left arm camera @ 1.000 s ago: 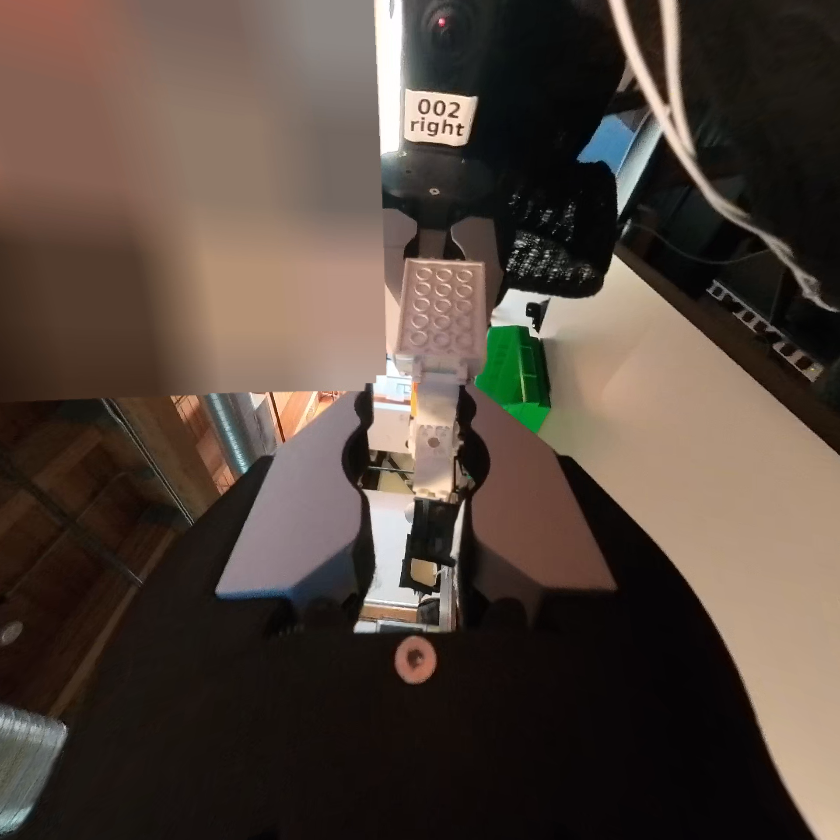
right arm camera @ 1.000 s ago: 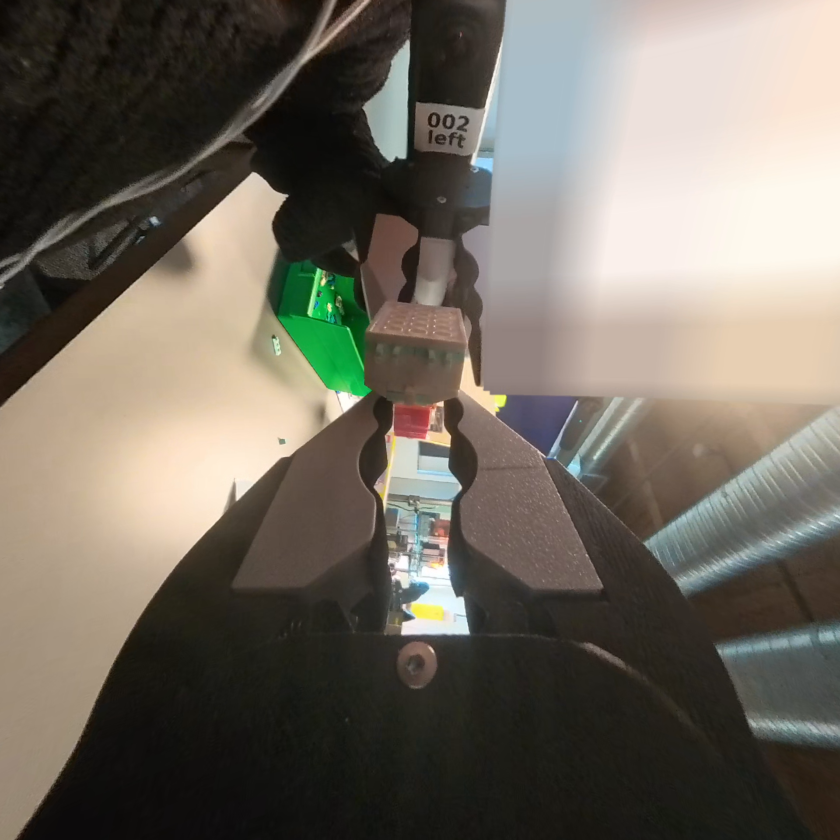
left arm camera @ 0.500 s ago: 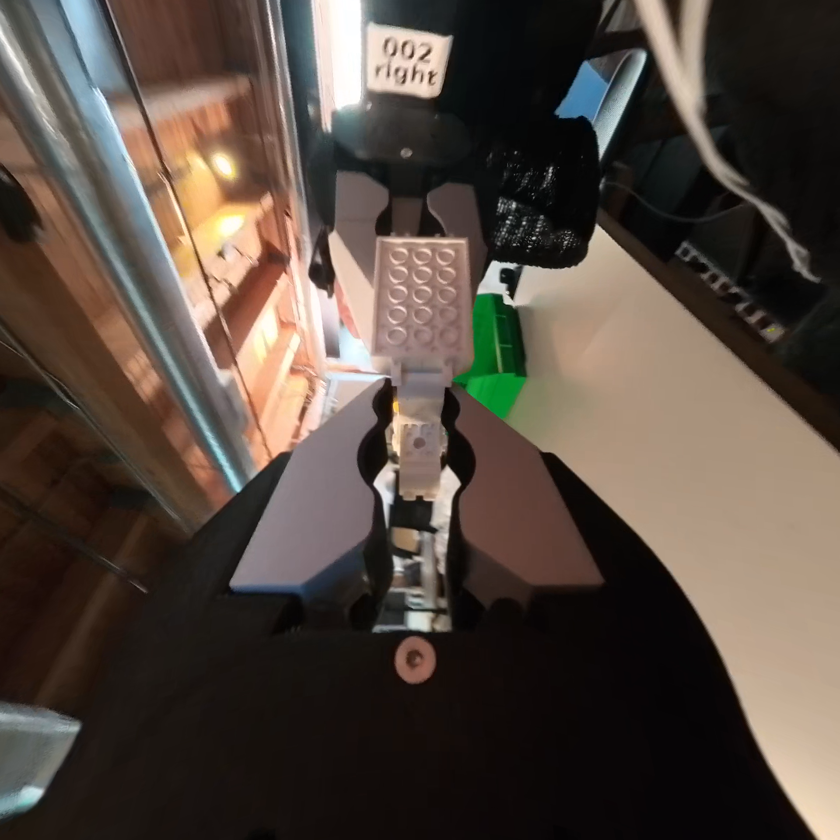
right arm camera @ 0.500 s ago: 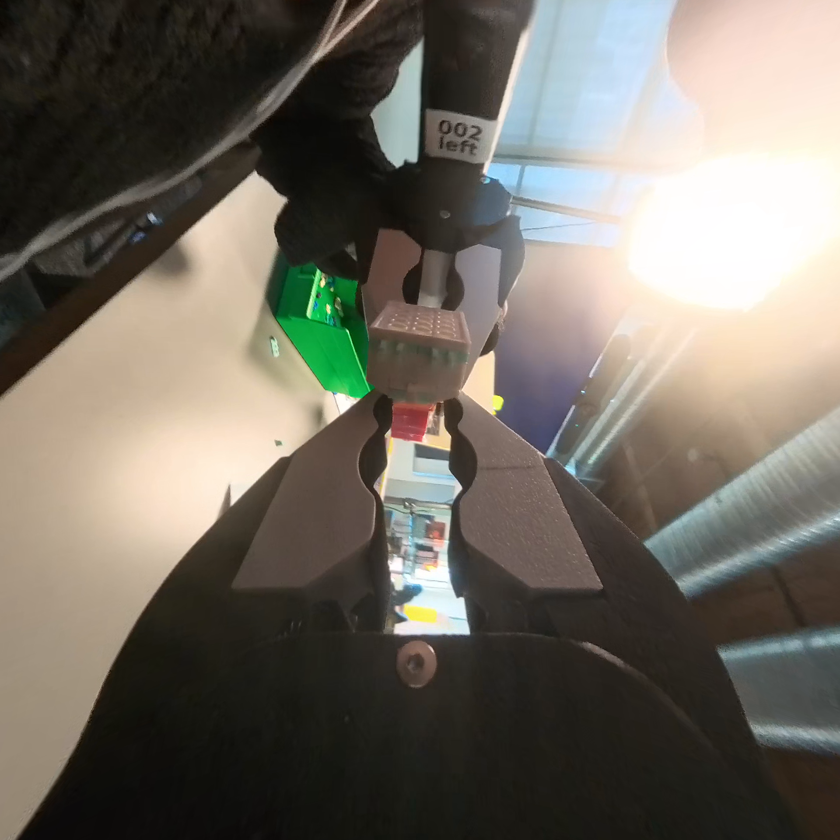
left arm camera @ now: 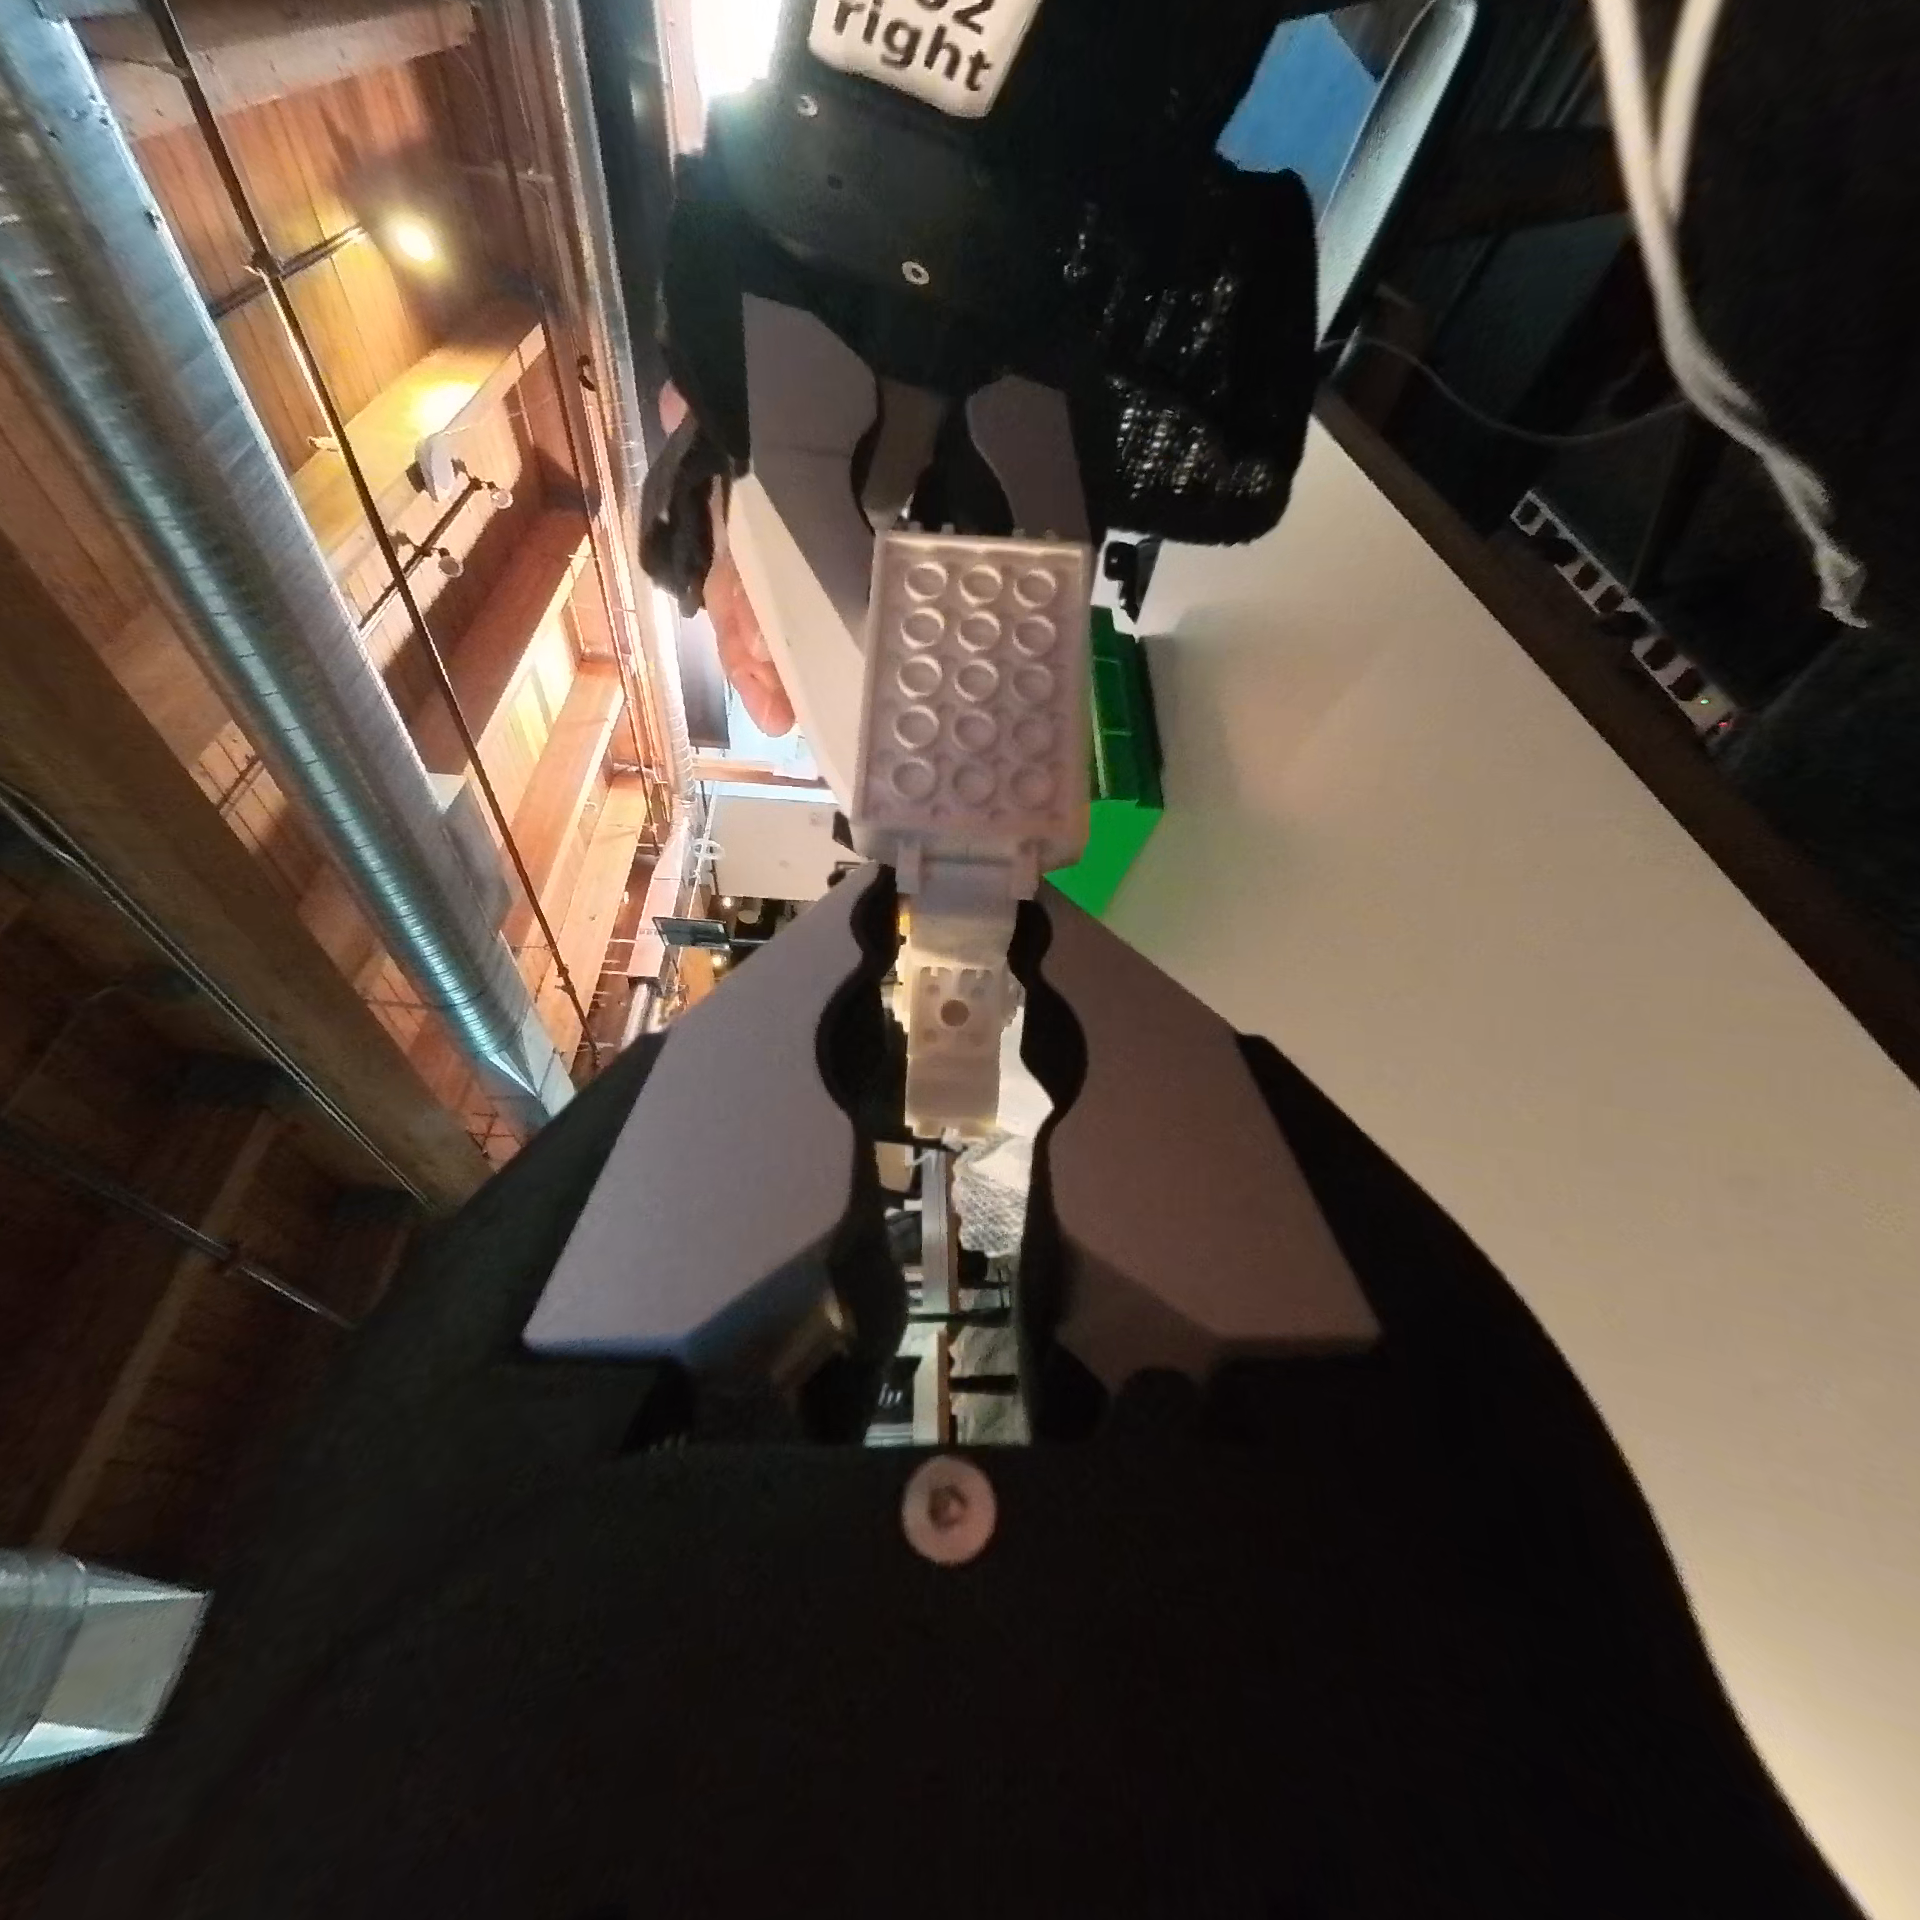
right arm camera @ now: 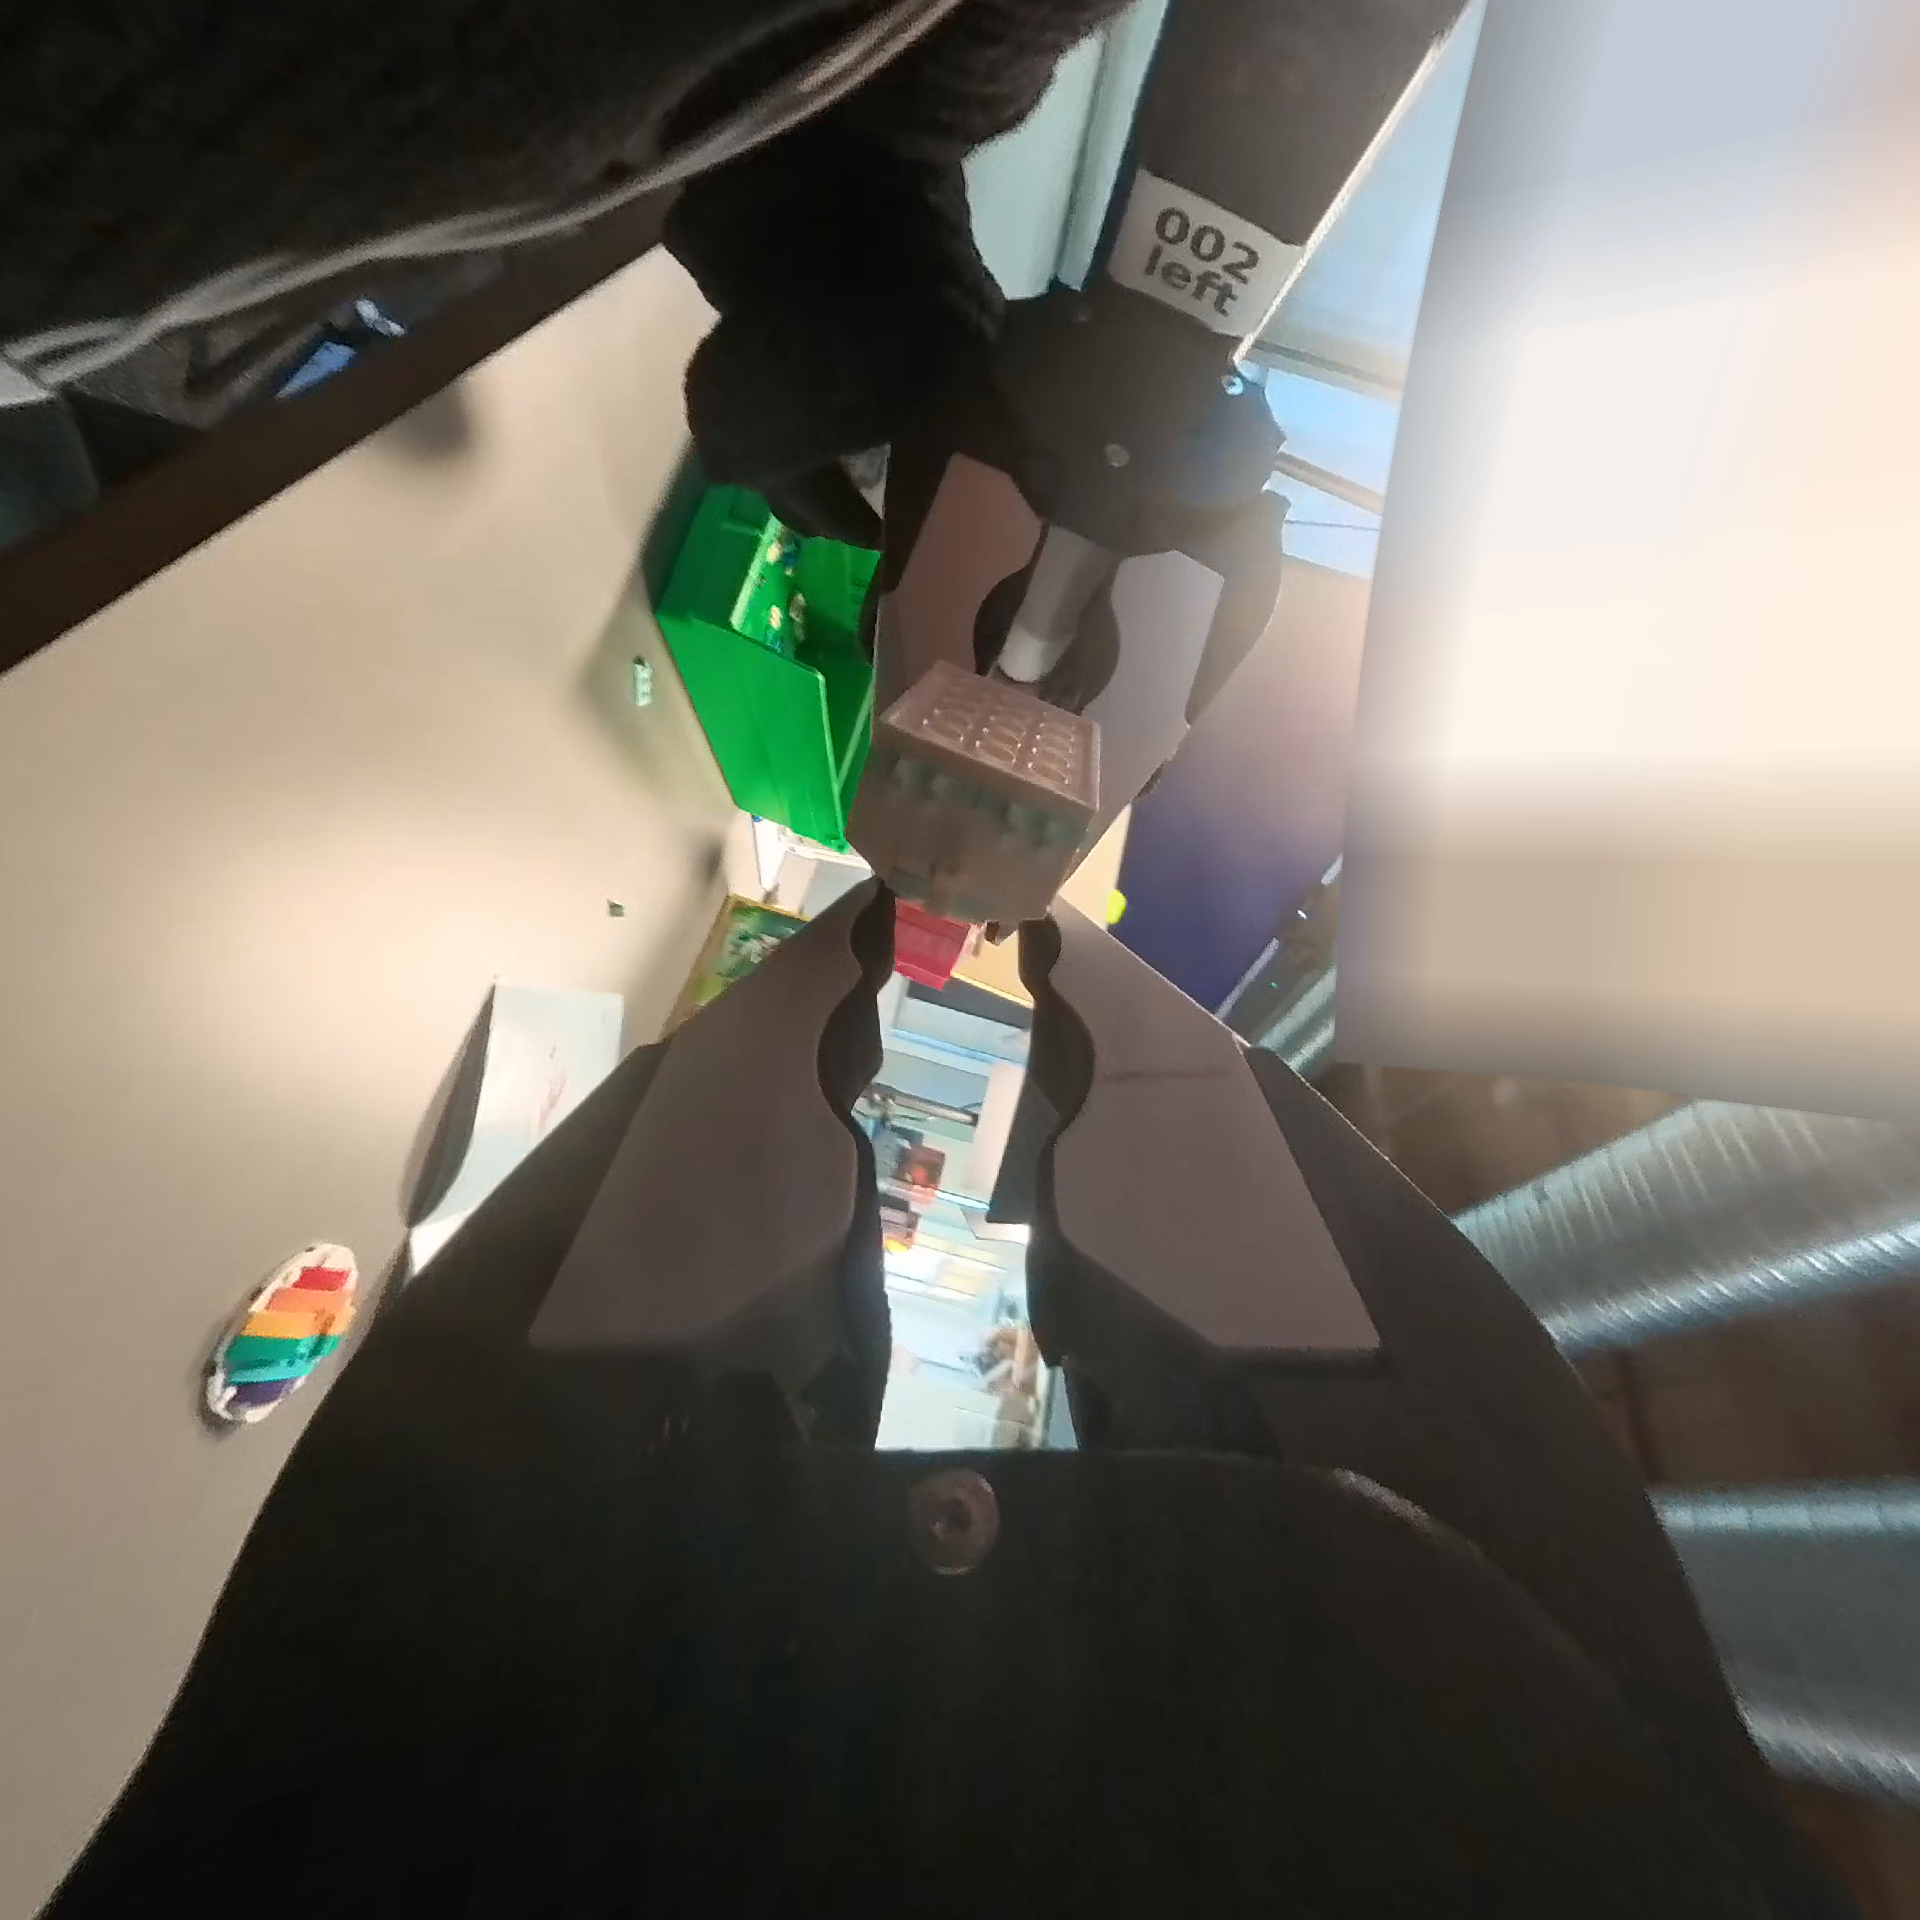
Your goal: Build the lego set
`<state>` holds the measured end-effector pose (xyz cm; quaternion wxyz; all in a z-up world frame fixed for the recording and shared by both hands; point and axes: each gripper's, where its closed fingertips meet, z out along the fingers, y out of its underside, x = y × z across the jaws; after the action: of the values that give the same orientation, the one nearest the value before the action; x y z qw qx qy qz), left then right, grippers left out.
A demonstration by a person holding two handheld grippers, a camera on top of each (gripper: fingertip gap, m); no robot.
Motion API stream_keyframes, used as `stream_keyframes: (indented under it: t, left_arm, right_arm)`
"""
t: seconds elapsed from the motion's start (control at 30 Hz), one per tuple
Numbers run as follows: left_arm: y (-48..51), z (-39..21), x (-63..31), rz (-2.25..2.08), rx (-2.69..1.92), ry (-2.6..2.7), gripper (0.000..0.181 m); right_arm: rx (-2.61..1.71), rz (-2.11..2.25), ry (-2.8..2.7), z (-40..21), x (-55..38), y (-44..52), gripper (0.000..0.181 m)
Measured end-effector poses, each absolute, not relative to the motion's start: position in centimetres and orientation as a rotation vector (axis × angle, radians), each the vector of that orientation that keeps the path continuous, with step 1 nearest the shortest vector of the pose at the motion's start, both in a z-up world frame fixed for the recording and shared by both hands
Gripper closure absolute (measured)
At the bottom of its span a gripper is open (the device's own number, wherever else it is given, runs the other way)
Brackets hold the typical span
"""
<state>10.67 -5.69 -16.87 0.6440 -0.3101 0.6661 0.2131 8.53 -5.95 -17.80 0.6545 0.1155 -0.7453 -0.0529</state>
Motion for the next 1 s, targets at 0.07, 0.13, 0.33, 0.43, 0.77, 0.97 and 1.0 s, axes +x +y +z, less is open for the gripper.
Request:
stream_keyframes:
  t: [0.07, 0.13, 0.33, 0.43, 0.77, 0.97, 1.0]
  left_arm:
    - [-5.8, -17.0, 10.8, 0.470, -0.705, 1.521, 0.161]
    - [-5.7, -16.9, 10.7, 0.464, -0.699, 1.517, 0.161]
    - [-5.7, -16.0, 10.3, 0.568, -0.568, 1.450, 0.162]
    - [-5.9, -15.9, 10.2, 0.580, -0.534, 1.432, 0.162]
    - [-6.0, -15.8, 10.0, 0.581, -0.539, 1.419, 0.162]
    - [-5.9, -15.8, 10.0, 0.575, -0.546, 1.416, 0.162]
    - [-5.9, -15.9, 10.0, 0.573, -0.548, 1.422, 0.162]
  right_arm:
    - [0.278, -0.114, -1.701, -17.8, 8.6, -6.1, 0.159]
    - [0.285, -0.119, -1.706, -17.7, 8.6, -6.0, 0.159]
    - [0.246, -0.101, -1.705, -16.9, 8.3, -6.2, 0.155]
    - [0.183, -0.053, -1.711, -16.4, 8.4, -6.3, 0.152]
    - [0.159, -0.020, -1.736, -16.5, 8.9, -6.2, 0.156]
    - [0.168, -0.035, -1.760, -17.1, 8.9, -6.3, 0.159]
    - [0.170, -0.035, -1.758, -17.1, 8.8, -6.3, 0.159]
